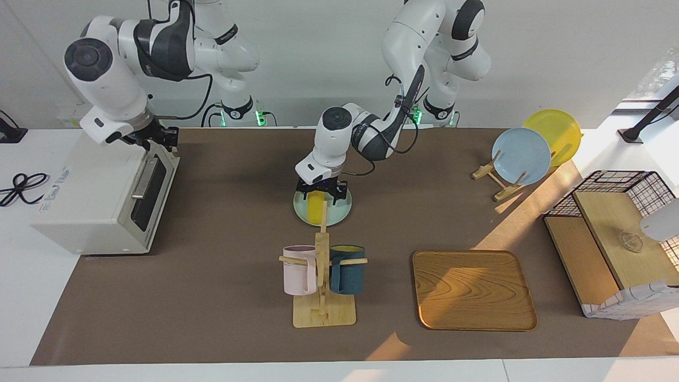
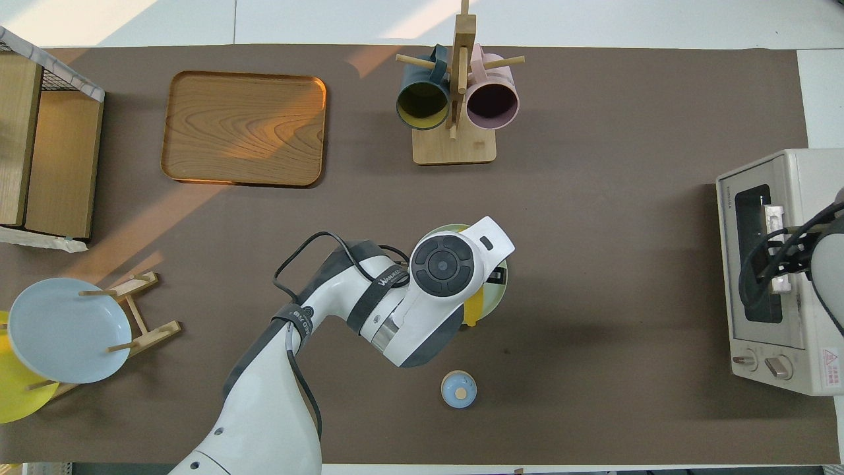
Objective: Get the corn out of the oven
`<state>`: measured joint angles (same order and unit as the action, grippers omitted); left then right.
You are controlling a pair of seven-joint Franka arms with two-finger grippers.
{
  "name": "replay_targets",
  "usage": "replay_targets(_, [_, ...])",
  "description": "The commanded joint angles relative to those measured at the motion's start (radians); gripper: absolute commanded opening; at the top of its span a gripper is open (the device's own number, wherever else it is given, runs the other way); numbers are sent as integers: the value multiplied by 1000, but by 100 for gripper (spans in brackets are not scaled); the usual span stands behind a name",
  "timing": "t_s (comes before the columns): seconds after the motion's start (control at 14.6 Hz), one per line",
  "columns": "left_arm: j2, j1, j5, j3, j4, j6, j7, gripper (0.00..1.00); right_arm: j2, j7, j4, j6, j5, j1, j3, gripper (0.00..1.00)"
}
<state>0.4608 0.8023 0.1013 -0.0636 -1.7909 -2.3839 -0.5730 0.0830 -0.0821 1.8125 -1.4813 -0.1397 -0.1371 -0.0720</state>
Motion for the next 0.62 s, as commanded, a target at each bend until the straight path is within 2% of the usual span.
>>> replay_targets(0.0, [-7, 15, -22, 14, -16, -24, -8, 88, 6, -18, -44, 7, 46, -10, -6, 100])
replay_targets(0.14, [-5, 11, -22, 15, -10, -21, -4, 50, -9, -19, -80, 4, 46, -9, -6, 100])
replay_targets(0.21, [-5, 8, -22, 15, -10, -20, -1, 36, -22, -18, -100, 1, 45, -3, -8, 100])
replay_targets(0.34, [-5, 3, -22, 15, 1, -8, 1, 12, -41, -18, -134, -8, 43, 16, -8, 100])
replay_targets(0.41, [-7, 1, -22, 15, 5, 6, 1, 2, -49, -19, -151, -19, 48, 14, -8, 100])
replay_targets(0.55, [-25, -21, -22, 19, 34, 76, 5, 0, -74, -19, -188, -13, 48, 19, -9, 100])
